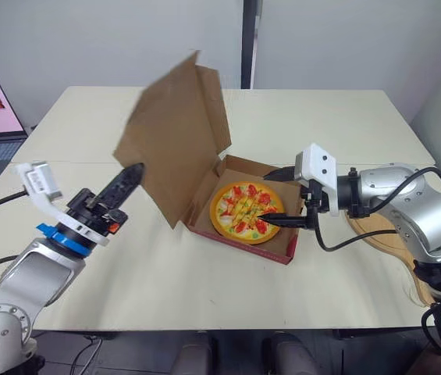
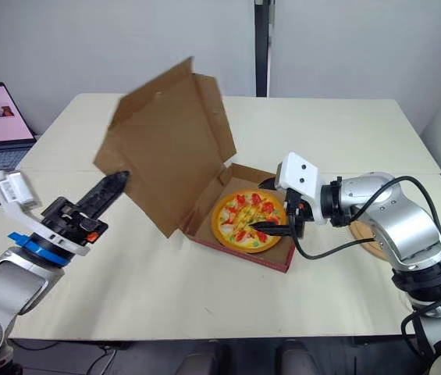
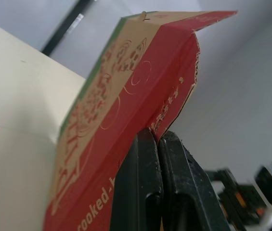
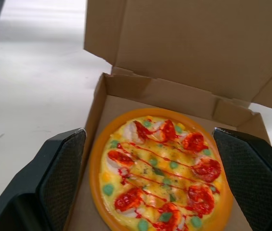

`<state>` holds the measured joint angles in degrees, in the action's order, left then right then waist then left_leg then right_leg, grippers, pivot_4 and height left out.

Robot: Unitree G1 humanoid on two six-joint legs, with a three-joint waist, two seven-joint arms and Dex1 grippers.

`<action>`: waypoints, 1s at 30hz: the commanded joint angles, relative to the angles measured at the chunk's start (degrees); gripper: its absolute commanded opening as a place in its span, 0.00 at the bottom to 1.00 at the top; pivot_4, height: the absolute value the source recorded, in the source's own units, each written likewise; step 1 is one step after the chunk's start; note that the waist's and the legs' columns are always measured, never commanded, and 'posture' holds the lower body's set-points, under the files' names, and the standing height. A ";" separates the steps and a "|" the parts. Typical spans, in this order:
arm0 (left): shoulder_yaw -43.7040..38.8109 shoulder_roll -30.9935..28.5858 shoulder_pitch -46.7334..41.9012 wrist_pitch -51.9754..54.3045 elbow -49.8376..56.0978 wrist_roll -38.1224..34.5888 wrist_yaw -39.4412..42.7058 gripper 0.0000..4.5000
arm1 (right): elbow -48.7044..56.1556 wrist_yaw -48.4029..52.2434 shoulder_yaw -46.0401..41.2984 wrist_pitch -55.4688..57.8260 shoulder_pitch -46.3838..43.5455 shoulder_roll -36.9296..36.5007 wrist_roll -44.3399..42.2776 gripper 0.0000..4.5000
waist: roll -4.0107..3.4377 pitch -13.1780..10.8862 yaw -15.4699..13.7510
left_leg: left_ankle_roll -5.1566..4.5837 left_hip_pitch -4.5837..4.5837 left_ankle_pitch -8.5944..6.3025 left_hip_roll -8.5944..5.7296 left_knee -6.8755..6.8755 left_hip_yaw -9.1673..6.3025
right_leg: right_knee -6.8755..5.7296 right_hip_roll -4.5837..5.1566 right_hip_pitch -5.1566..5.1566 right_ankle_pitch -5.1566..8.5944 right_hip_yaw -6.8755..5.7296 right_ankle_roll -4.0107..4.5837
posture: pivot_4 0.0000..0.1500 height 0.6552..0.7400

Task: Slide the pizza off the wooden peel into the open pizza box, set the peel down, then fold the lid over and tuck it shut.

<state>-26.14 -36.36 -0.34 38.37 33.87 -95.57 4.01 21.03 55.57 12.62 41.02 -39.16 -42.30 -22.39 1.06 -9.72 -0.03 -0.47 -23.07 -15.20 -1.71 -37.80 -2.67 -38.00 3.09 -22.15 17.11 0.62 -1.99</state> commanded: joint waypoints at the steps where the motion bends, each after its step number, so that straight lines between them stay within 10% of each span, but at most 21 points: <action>1: 2.35 -1.14 -0.49 0.32 3.66 0.43 2.53 0.00 | 0.80 -1.87 -0.05 1.37 -1.63 0.42 1.43 1.00 | 0.00 0.00 -0.02 | 0.00 0.00 0.00 0.00 0.00 0.00 | 0.00 0.00 0.00 0.00 0.00 0.00 | 1.00 0.90; 8: 1.59 -2.31 0.90 -0.21 3.04 1.48 4.78 0.00 | -7.69 -6.87 0.43 1.49 -5.77 2.51 6.94 0.87 | -0.01 -0.02 0.11 | 0.00 0.02 0.01 0.00 -0.01 0.01 | -0.03 -0.02 0.00 0.00 0.01 0.00 | 1.00 0.90; 20: 1.93 -2.04 1.43 -1.11 1.34 5.62 8.54 0.00 | -58.07 -12.00 10.85 -27.90 -23.76 8.94 30.77 0.01 | -0.01 -0.07 0.19 | 0.29 0.04 0.18 -0.02 -0.01 0.13 | -0.03 -0.05 0.00 0.00 0.07 0.00 | 1.00 0.90; 30: 2.39 -1.99 0.28 -0.76 -0.51 7.26 10.07 0.00 | -87.56 -9.24 12.79 -42.59 -33.47 13.90 39.44 0.01 | -0.05 -0.11 0.35 | 0.33 0.05 0.21 -0.01 -0.02 0.16 | -0.09 -0.07 -0.03 0.00 0.12 0.00 | 1.00 0.90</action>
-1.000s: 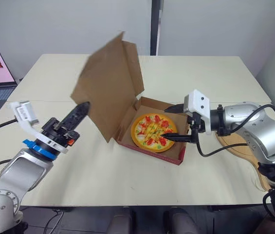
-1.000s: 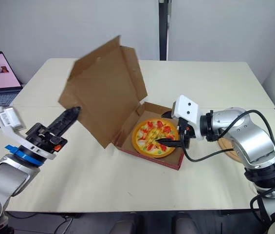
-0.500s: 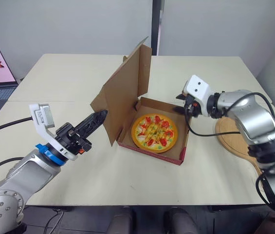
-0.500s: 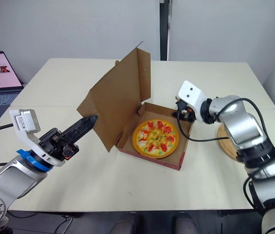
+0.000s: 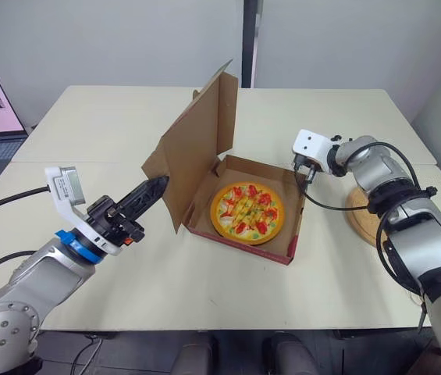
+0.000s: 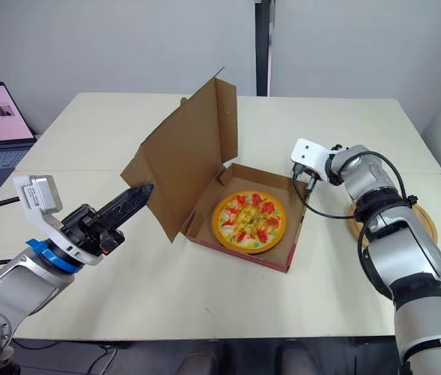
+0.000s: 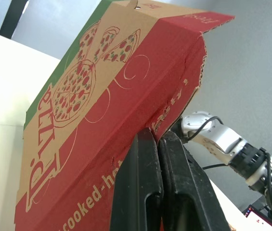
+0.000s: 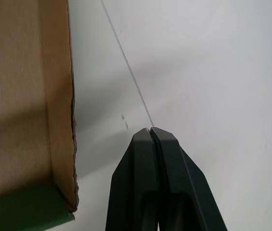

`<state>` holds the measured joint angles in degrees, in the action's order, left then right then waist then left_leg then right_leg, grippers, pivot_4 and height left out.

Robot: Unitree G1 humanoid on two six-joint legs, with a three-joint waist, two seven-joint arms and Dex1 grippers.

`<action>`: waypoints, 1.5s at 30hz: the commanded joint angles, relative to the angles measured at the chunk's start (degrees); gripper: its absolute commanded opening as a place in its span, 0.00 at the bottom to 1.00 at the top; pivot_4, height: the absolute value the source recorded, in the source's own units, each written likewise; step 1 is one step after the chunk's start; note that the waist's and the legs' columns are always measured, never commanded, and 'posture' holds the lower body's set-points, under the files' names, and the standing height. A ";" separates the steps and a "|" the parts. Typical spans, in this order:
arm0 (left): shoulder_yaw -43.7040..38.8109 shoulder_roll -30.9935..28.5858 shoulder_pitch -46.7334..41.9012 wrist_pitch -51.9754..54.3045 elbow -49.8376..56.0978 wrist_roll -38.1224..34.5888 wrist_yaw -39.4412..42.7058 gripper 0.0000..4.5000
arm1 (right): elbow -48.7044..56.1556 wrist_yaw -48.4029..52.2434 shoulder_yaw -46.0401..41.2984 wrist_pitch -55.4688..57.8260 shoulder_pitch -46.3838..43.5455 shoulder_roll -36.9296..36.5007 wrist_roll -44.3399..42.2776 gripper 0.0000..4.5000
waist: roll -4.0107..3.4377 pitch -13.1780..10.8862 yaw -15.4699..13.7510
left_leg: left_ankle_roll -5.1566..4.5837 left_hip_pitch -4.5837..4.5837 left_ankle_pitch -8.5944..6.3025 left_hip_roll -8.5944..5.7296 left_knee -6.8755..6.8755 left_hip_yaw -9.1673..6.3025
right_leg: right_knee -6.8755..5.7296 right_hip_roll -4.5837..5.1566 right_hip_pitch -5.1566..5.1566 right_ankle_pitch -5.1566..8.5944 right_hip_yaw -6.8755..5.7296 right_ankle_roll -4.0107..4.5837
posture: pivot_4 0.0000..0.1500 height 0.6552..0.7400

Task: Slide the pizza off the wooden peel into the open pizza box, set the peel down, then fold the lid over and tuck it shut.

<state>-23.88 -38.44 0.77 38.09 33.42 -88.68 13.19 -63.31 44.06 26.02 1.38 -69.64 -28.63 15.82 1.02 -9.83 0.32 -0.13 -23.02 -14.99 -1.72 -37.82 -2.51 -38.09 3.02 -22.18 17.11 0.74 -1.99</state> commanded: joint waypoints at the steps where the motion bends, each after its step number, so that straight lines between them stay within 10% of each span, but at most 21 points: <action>1: 0.21 0.03 -1.03 -0.38 -0.29 0.53 1.09 0.00 | -4.22 3.94 -0.62 -3.69 -3.39 0.41 1.59 0.01 | -0.01 -0.01 0.01 | 0.00 0.00 0.00 0.00 0.00 0.00 | 0.00 0.00 0.00 0.00 -0.01 0.00 | 1.00 0.90; 14: 1.39 -2.53 -9.10 1.15 -9.44 7.12 8.77 0.00 | 2.02 27.43 -1.67 -8.99 0.82 -2.62 1.33 0.01 | -0.03 -0.02 -0.06 | 0.01 0.03 0.00 0.00 0.00 -0.05 | -0.03 -0.01 0.02 0.00 -0.05 0.00 | 1.00 0.90; 24: 10.19 -1.45 -25.50 2.03 -26.25 21.46 21.17 0.00 | 50.12 37.34 -7.63 13.33 22.90 -11.19 -7.92 0.01 | -0.04 -0.03 -0.29 | 0.02 -0.04 0.00 0.00 -0.01 -0.22 | -0.09 0.01 -0.02 -0.01 -0.22 -0.01 | 1.00 0.90; 32: 13.32 1.08 -41.56 0.71 -44.38 31.93 32.03 0.00 | 80.36 31.43 -12.79 34.37 37.33 -13.81 -14.03 0.01 | 0.02 -0.07 -0.74 | 0.06 -0.12 0.03 -0.04 -0.09 -0.39 | -0.05 0.02 0.01 -0.01 -0.41 -0.02 | 1.00 0.90; 45: 8.84 0.54 -45.24 3.29 -53.87 37.17 38.29 0.00 | 86.82 20.35 -17.62 41.72 42.06 -14.82 -18.77 0.01 | 0.10 -0.11 -0.24 | 0.06 -0.12 0.03 -0.08 -0.13 -0.39 | -0.10 0.04 -0.04 -0.01 -0.37 -0.03 | 1.00 0.90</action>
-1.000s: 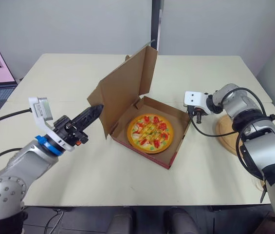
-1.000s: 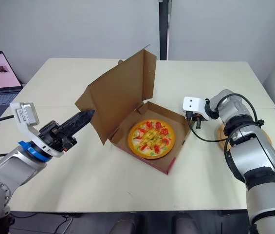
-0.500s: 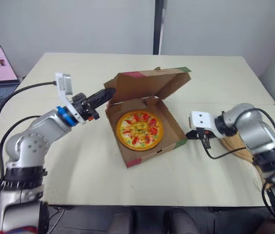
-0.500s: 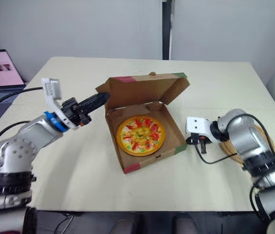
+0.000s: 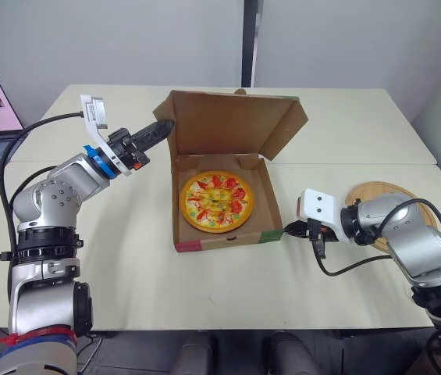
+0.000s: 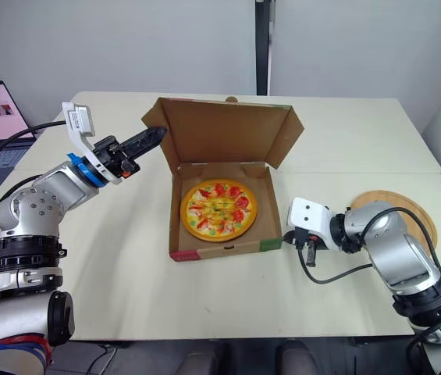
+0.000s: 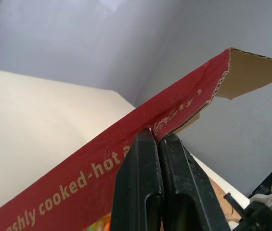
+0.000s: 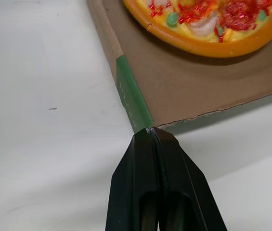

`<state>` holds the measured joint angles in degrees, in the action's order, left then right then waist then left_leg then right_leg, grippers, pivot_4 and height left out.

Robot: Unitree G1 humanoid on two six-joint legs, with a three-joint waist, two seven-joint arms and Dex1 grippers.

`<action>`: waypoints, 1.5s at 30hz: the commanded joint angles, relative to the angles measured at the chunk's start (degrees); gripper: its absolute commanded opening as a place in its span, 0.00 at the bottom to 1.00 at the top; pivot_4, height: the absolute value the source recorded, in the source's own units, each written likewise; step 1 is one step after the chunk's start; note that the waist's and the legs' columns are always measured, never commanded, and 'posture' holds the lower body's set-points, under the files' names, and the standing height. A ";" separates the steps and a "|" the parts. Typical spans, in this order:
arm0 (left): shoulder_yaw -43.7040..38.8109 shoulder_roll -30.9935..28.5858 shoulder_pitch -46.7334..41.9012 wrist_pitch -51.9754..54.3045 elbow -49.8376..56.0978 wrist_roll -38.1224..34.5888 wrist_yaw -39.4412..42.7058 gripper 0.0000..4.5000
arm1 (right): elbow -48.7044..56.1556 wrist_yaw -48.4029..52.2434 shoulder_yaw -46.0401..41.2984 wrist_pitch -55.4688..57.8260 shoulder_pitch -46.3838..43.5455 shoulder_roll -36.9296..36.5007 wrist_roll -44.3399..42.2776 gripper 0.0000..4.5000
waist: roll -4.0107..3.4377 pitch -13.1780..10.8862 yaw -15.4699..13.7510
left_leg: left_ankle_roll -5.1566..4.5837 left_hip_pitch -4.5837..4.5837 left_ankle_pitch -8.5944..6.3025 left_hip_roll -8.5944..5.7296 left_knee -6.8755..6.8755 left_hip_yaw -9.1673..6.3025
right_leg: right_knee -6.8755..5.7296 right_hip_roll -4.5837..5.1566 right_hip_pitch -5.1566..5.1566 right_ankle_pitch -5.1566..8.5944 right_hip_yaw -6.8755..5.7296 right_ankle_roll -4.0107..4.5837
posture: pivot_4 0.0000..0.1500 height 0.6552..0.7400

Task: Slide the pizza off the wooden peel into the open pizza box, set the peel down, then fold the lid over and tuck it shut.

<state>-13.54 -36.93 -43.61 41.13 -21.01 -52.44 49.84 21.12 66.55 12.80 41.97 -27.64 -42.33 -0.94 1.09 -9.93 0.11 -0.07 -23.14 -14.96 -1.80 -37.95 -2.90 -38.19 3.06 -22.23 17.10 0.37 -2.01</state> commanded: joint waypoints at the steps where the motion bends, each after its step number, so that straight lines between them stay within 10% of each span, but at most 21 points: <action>1: -1.92 -1.04 -0.91 0.15 0.38 1.33 1.70 0.00 | 2.51 -2.57 -5.78 1.78 0.48 -1.47 -3.00 0.01 | 0.03 -0.02 -0.11 | 0.00 -0.01 0.00 0.00 0.00 0.00 | 0.00 0.00 0.00 0.00 0.00 0.00 | 1.00 0.90; 3: -2.72 -1.42 -0.97 -0.08 0.18 2.13 1.91 0.00 | 2.01 -6.28 -9.87 3.99 0.30 0.25 -4.68 0.01 | 0.04 -0.02 -0.17 | 0.00 -0.02 0.00 0.00 -0.01 -0.01 | 0.00 0.01 0.00 0.00 -0.01 0.00 | 1.00 0.90; 13: -4.03 -2.57 -2.16 0.07 -1.64 4.90 3.63 0.00 | -11.04 -28.63 -16.57 6.16 -13.54 14.34 -5.15 0.76 | 0.06 -0.04 0.24 | 0.04 0.07 0.02 -0.04 0.00 0.11 | -0.70 0.03 -0.31 0.00 0.14 0.01 | 1.00 0.90; 26: -4.86 -2.04 -1.75 0.52 -0.72 6.12 4.01 0.00 | -26.64 -37.32 -16.53 -0.44 -25.37 24.30 -8.69 0.76 | 0.06 -0.04 0.69 | 0.05 -0.05 0.04 -0.15 0.01 0.20 | -0.89 0.06 -0.63 0.00 0.32 0.01 | 1.00 0.90; 37: -5.13 -1.83 -0.93 0.96 0.85 6.30 3.54 0.00 | -31.59 -37.84 -15.15 -5.90 -28.28 25.91 -8.67 0.03 | 0.06 -0.04 1.38 | 0.10 -0.42 0.08 -0.19 -0.02 0.19 | -0.98 0.07 -1.02 -0.01 0.35 0.01 | 1.00 0.90; 45: -4.29 0.41 -2.54 0.84 1.26 6.67 2.04 0.00 | -30.18 -41.24 -16.31 -6.61 -28.85 25.49 -7.88 0.01 | 0.06 -0.04 1.55 | 0.10 -0.42 0.08 -0.21 -0.04 0.18 | -1.05 0.08 -1.04 -0.01 0.36 0.01 | 1.00 0.90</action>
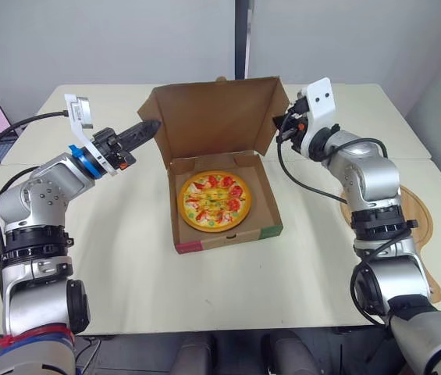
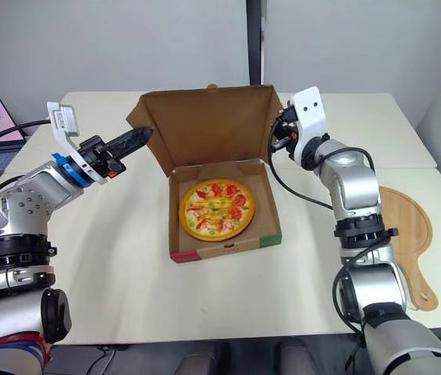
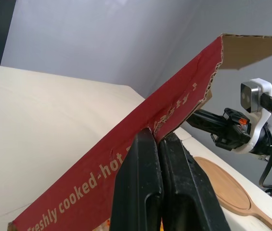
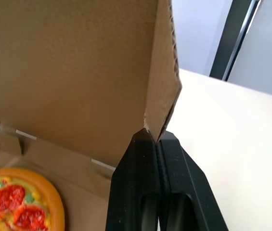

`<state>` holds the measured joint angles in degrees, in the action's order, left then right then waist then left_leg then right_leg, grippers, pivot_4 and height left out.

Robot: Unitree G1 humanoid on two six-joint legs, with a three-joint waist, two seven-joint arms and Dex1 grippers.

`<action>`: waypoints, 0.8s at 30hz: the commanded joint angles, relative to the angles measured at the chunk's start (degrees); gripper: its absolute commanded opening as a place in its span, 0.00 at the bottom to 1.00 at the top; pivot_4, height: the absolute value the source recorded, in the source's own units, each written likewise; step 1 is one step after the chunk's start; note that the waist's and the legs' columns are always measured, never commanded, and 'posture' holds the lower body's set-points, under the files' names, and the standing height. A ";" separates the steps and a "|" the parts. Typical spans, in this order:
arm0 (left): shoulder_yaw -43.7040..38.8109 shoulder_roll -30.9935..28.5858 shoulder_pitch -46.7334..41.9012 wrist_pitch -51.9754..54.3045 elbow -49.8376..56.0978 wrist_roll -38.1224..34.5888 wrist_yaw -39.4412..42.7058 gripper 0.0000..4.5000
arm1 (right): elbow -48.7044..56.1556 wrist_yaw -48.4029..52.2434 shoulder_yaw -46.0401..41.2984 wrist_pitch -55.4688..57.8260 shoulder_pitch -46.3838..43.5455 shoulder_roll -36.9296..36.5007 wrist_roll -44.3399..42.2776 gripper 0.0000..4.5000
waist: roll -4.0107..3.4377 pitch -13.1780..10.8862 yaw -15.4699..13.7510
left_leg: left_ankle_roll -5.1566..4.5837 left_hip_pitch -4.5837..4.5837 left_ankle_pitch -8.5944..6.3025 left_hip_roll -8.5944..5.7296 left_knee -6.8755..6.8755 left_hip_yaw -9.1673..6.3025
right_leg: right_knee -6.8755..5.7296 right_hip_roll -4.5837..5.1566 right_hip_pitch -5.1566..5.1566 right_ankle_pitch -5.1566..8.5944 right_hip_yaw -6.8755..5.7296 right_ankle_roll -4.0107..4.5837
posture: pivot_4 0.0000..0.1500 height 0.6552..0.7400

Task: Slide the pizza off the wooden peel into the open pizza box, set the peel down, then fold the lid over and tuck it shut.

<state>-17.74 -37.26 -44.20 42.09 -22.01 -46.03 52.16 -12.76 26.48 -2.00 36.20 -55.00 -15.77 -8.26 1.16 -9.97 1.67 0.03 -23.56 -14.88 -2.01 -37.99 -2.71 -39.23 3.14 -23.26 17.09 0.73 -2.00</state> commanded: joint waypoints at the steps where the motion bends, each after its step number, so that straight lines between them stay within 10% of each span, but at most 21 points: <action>1: 0.07 1.21 -2.33 -0.23 2.25 0.35 -0.50 0.00 | 5.00 -1.30 -1.55 -0.09 -1.13 -1.55 -0.66 0.01 | 0.00 0.00 -0.06 | 0.00 -0.01 0.00 -0.01 0.00 -0.01 | -0.02 0.01 0.00 0.00 0.00 0.00 | 1.00 0.90; 24: 5.84 12.75 -13.05 -4.48 -8.38 8.24 3.37 0.00 | 41.00 -8.84 -5.19 32.45 9.15 -6.42 -4.81 0.01 | 0.01 0.00 0.15 | -0.02 -0.30 0.02 -0.19 -0.16 -0.05 | -0.65 0.06 -0.45 -0.01 0.13 -0.01 | 1.00 0.90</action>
<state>-12.90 -25.26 -55.25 38.15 -31.30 -37.85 54.21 23.39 18.18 -7.09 67.64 -45.11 -22.96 -11.49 1.17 -9.97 1.82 0.01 -23.86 -14.86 -2.21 -38.15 -2.74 -39.89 3.19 -23.72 17.08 0.87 -2.01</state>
